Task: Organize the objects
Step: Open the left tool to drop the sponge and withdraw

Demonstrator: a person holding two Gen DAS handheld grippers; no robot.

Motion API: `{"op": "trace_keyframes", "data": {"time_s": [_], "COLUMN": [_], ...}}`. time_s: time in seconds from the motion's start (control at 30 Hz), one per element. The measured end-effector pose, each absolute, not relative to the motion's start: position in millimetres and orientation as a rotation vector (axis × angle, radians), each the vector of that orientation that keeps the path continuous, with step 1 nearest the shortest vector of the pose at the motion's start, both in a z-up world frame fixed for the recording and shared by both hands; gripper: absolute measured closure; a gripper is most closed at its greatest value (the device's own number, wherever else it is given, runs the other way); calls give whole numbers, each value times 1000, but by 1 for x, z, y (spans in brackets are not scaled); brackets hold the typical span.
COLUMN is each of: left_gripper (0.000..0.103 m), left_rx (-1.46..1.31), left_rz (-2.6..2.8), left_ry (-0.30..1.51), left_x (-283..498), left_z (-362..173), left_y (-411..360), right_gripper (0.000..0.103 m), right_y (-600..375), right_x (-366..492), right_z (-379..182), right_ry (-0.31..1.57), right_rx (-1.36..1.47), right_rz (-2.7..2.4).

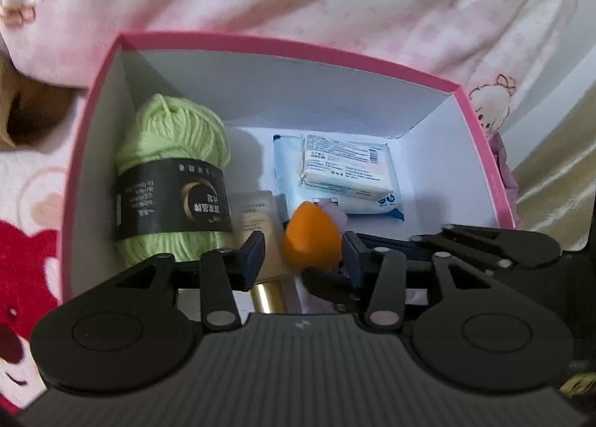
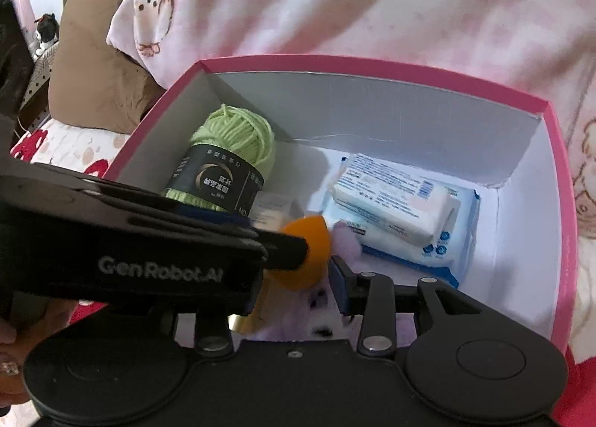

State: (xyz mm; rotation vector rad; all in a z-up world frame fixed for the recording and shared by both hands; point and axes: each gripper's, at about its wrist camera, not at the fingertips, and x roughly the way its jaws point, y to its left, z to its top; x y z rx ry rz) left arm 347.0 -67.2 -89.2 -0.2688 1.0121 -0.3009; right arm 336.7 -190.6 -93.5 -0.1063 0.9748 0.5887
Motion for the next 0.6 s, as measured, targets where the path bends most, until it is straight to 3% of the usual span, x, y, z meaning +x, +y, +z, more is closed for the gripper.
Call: {"op": "trace_keyframes", "data": {"time_s": [0.27,0.47,0.6], "left_gripper": [49,48,42], "left_rx": [-297,-245,-238], "left_rz": [-320,-362,-391], "left_ry": [1005,993,958], "left_x": [316,283,258], "left_z": [-50,-10,14], "left_y": [-50,-53,-55], "right_gripper": [53,48,44], "right_y": [-235,-251,-261], "right_x": [297,256,229], "right_z": [-48,4,40], "right_ry": [888,803,756], "right_rx": [9,-81,-124], "right_rz": [646,656,647]}}
